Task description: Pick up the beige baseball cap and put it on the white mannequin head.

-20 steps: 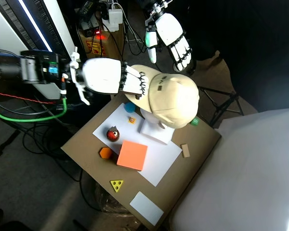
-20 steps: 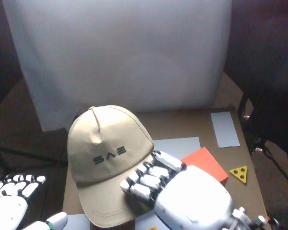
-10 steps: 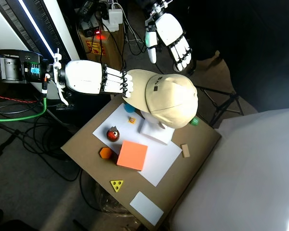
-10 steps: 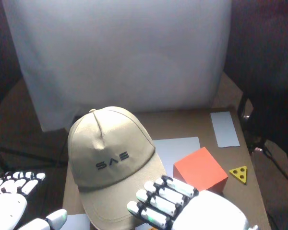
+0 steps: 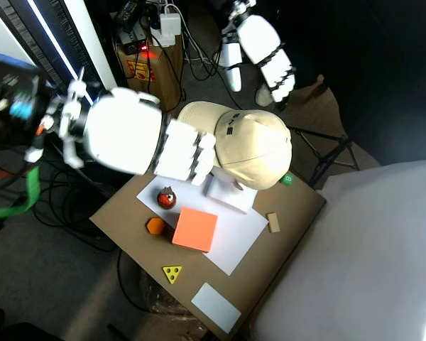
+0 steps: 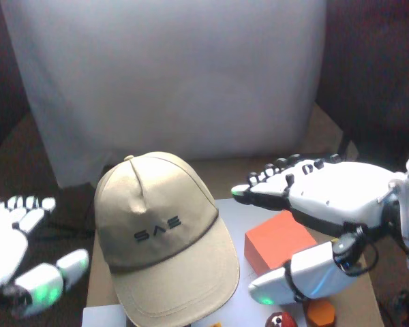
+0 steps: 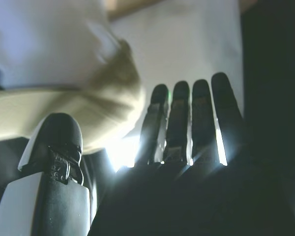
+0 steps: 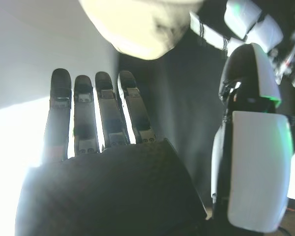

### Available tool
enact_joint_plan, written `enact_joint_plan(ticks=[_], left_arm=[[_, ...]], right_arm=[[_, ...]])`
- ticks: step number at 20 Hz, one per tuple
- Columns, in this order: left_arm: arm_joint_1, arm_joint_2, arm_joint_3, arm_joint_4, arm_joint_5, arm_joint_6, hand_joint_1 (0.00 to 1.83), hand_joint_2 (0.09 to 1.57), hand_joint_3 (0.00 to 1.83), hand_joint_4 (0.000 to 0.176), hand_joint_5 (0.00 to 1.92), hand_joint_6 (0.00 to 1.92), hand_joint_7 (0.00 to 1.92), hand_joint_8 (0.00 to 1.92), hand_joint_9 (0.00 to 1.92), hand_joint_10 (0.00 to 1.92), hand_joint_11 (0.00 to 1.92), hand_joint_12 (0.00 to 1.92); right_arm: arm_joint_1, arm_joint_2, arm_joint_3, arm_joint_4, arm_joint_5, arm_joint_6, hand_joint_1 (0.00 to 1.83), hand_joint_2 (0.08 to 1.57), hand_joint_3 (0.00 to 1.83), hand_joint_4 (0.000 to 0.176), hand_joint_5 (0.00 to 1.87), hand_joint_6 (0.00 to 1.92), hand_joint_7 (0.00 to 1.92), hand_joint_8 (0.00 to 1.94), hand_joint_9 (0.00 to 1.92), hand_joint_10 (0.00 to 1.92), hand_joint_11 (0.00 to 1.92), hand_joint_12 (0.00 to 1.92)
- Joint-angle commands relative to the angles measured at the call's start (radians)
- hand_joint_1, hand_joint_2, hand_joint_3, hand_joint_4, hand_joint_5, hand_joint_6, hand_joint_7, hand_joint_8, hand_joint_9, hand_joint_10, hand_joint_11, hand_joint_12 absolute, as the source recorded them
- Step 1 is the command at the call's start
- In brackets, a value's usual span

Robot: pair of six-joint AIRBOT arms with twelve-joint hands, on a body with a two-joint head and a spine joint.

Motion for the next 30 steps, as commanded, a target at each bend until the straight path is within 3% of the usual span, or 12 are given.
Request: enact_joint_plan(ticks=[1,7,10,11,13,16,21,22,24,25,26,30], left_arm=[[-0.027,0.023,-0.001,0.017,-0.111,0.006,0.0,1.2,0.0,0.0,0.13,0.01,0.11,0.01,0.09,0.01,0.0,0.4],[-0.232,0.133,-0.084,-0.097,0.057,0.225,0.01,1.19,0.0,0.027,0.33,0.01,0.35,0.01,0.29,0.01,0.0,0.8],[-0.241,0.183,-0.17,-0.214,0.041,0.252,0.13,1.19,0.0,0.0,0.54,0.01,0.64,0.02,0.57,0.04,0.16,0.94],[-0.245,0.205,-0.203,-0.262,0.028,0.292,0.18,1.2,0.0,0.0,0.66,0.01,0.82,0.07,0.74,0.12,0.27,1.0],[-0.255,0.251,-0.259,-0.328,0.018,0.305,0.32,1.19,0.0,0.0,0.92,0.03,0.83,0.67,0.67,0.95,0.48,1.21],[-0.268,0.291,-0.325,-0.328,0.033,0.284,0.61,1.12,0.0,0.0,0.62,1.28,0.72,1.64,0.68,1.69,0.65,1.7],[-0.363,0.305,-0.453,-0.38,-0.012,0.367,0.62,1.12,0.0,0.0,0.58,1.41,0.71,1.69,0.67,1.74,0.65,1.74],[-0.376,0.293,-0.466,-0.38,-0.022,0.381,0.76,1.11,0.0,0.0,0.72,1.82,0.82,1.88,0.85,1.88,0.88,1.88],[-0.378,0.268,-0.479,-0.375,-0.033,0.382,0.84,1.15,0.01,0.0,1.09,1.92,1.18,1.92,1.19,1.92,1.22,1.92],[-0.374,0.261,-0.484,-0.374,-0.049,0.371,0.83,1.19,0.01,0.0,1.18,1.92,1.28,1.92,1.29,1.92,1.35,1.92],[-0.367,0.25,-0.488,-0.365,-0.072,0.36,0.82,1.22,0.0,0.0,1.21,1.92,1.33,1.92,1.34,1.92,1.41,1.92],[-0.367,0.234,-0.488,-0.353,-0.061,0.352,0.86,1.21,0.0,0.077,1.22,1.92,1.36,1.92,1.39,1.92,1.48,1.92]], right_arm=[[0.023,0.007,-0.007,0.051,0.023,-0.013,0.43,0.94,0.01,0.038,0.16,0.01,0.16,0.01,0.13,0.01,0.0,0.7],[-0.015,-0.119,0.066,0.128,0.318,-0.078,0.5,0.97,0.0,0.024,0.48,0.02,0.49,0.01,0.46,0.03,0.13,1.23],[-0.047,-0.155,0.096,0.128,0.351,-0.09,0.57,1.0,0.0,0.0,0.77,0.02,0.81,0.04,0.73,0.16,0.42,1.39],[-0.051,-0.158,0.098,0.128,0.349,-0.09,0.65,1.01,0.0,0.0,0.89,0.04,0.94,0.12,0.71,0.73,0.57,1.57],[-0.056,-0.159,0.098,0.128,0.337,-0.09,0.78,1.02,0.0,0.0,0.95,0.44,0.81,1.06,0.79,1.77,1.01,1.91],[-0.059,-0.159,0.098,0.128,0.333,-0.099,0.83,1.05,0.0,0.0,0.76,1.67,0.79,1.92,1.14,1.92,1.46,1.92],[-0.064,-0.152,0.098,0.131,0.336,-0.101,0.83,1.05,0.0,0.0,0.74,1.74,0.79,1.94,1.15,1.92,1.47,1.92],[-0.063,-0.152,0.098,0.137,0.336,-0.101,0.84,1.07,0.0,0.0,0.95,1.88,1.03,1.94,1.29,1.92,1.59,1.92],[-0.061,-0.15,0.097,0.144,0.328,-0.101,0.73,1.21,0.02,0.0,1.24,1.92,1.37,1.94,1.57,1.92,1.81,1.92],[-0.06,-0.15,0.097,0.146,0.325,-0.101,0.71,1.29,0.01,0.107,1.29,1.92,1.42,1.94,1.6,1.92,1.85,1.92],[-0.059,-0.149,0.096,0.146,0.322,-0.101,0.72,1.32,0.01,0.162,1.31,1.92,1.45,1.94,1.62,1.92,1.86,1.92],[-0.055,-0.143,0.096,0.147,0.297,-0.1,0.81,1.34,0.01,0.176,1.26,1.92,1.43,1.94,1.59,1.92,1.8,1.92]])
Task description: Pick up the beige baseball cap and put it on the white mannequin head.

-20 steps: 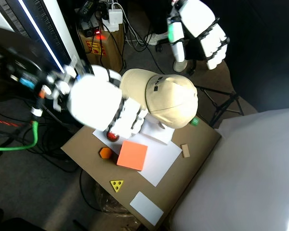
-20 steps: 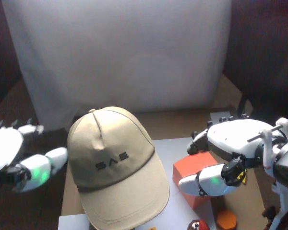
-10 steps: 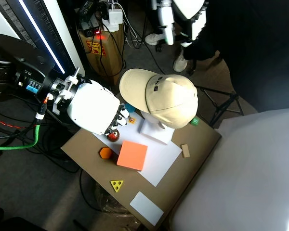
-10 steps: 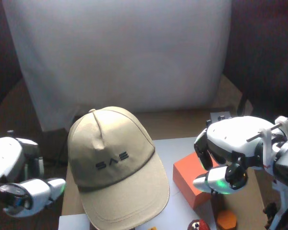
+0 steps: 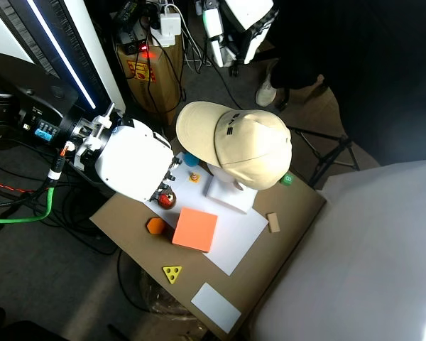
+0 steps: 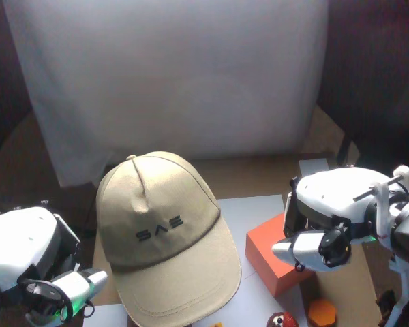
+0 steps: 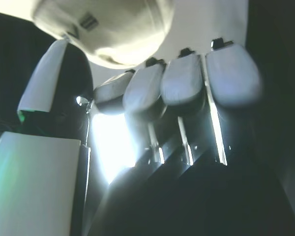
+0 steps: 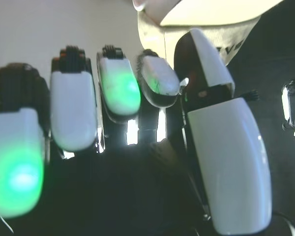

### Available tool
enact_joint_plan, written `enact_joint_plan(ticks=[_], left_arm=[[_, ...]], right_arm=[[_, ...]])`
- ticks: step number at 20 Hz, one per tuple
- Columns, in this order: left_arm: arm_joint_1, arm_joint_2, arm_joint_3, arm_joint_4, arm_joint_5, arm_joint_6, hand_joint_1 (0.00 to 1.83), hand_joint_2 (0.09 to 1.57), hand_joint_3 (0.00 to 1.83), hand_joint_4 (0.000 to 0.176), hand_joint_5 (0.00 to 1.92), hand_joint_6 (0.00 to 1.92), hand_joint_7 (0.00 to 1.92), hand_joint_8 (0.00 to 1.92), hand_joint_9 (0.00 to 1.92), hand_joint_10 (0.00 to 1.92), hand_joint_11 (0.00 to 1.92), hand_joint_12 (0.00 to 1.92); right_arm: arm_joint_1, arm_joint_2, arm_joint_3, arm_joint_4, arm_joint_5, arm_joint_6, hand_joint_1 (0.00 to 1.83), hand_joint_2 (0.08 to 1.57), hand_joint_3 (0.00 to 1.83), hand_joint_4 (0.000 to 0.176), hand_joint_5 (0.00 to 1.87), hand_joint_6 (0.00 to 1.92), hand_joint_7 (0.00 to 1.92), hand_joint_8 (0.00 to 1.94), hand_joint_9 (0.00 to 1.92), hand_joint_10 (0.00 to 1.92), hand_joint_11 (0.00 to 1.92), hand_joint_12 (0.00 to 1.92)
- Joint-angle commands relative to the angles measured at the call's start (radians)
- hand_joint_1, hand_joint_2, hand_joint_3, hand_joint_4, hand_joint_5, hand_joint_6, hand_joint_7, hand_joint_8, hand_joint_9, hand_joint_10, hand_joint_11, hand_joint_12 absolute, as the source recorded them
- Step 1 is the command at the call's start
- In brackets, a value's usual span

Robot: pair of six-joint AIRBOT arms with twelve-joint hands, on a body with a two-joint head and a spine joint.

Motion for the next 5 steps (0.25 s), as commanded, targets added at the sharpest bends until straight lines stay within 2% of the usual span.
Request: enact_joint_plan(ticks=[1,5], left_arm=[[-0.009,-0.009,-0.001,0.064,-0.068,-0.006,0.86,1.21,0.0,0.085,1.22,1.92,1.36,1.92,1.4,1.92,1.47,1.92],[-0.02,-0.008,-0.02,0.067,-0.062,0.001,0.86,1.21,0.0,0.089,1.21,1.92,1.36,1.92,1.4,1.92,1.47,1.92]], right_arm=[[0.012,0.005,-0.003,-0.041,0.024,0.005,0.81,1.34,0.01,0.176,1.26,1.92,1.43,1.94,1.58,1.92,1.8,1.92],[0.008,0.005,-0.003,-0.041,0.025,0.005,0.81,1.34,0.0,0.176,1.25,1.92,1.43,1.94,1.58,1.92,1.8,1.92]])
